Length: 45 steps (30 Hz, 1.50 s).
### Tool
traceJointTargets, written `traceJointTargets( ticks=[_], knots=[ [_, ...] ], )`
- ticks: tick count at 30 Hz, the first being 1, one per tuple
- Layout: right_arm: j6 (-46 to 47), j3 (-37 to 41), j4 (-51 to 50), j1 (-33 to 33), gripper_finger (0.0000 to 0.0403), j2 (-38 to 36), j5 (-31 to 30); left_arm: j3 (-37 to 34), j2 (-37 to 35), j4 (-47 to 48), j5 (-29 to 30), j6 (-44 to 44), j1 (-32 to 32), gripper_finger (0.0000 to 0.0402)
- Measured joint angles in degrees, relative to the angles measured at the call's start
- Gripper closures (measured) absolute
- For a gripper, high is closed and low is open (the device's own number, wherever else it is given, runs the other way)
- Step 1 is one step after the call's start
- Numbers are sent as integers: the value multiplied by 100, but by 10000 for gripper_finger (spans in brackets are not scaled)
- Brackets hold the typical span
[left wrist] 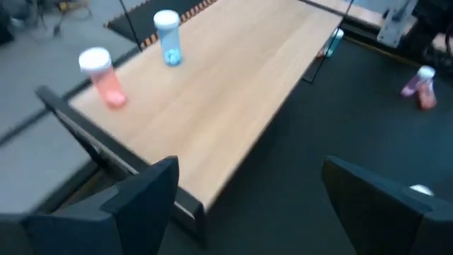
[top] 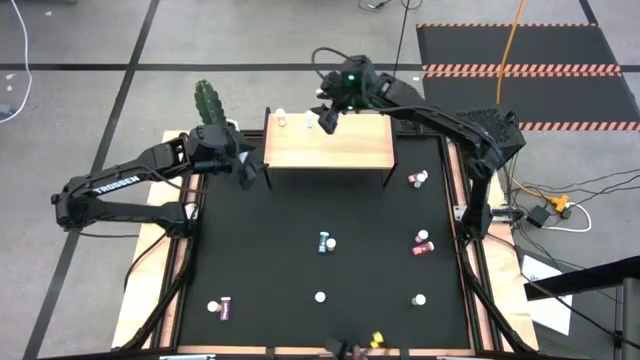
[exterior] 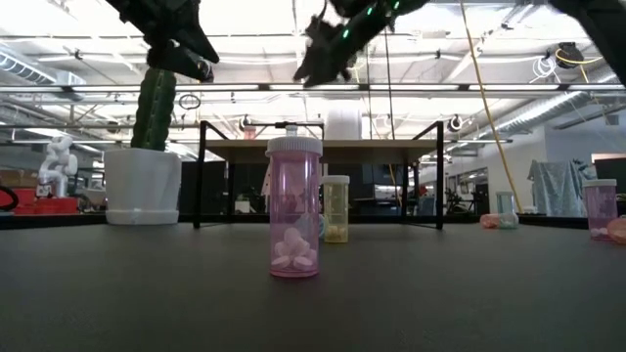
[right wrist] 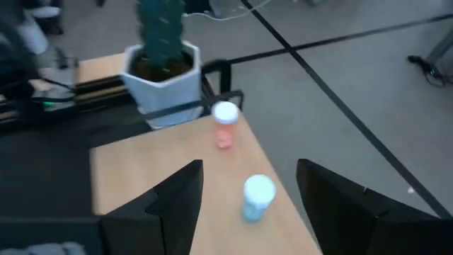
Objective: Pick and place medicine bottles onto shelf by color
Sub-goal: Put the top pink pill bottle on the shelf
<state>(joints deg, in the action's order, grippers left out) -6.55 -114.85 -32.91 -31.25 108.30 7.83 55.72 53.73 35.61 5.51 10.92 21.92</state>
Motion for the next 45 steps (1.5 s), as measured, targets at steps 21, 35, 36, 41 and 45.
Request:
traceJointTargets(
  ticks=[21,35,36,41,45],
  knots=[
    [1301,4980,3212,1587,179,-3733,21,4,-46,2654,89,4389,-2741,124],
    [2539,6828,3903,2449,179,-4776,-286,-964,136,2133,-65,7433,-4323,126],
    [2609,6828,3866,2504,179,-4783,-347,-1027,202,1947,-122,7543,-4400,123],
    [2790,6830,3847,2792,179,-4809,-109,-1117,679,1159,-164,7746,-4735,118],
    [2801,6830,3859,2994,179,-4838,549,-1116,1187,-243,177,7451,-4906,132]
  ],
)
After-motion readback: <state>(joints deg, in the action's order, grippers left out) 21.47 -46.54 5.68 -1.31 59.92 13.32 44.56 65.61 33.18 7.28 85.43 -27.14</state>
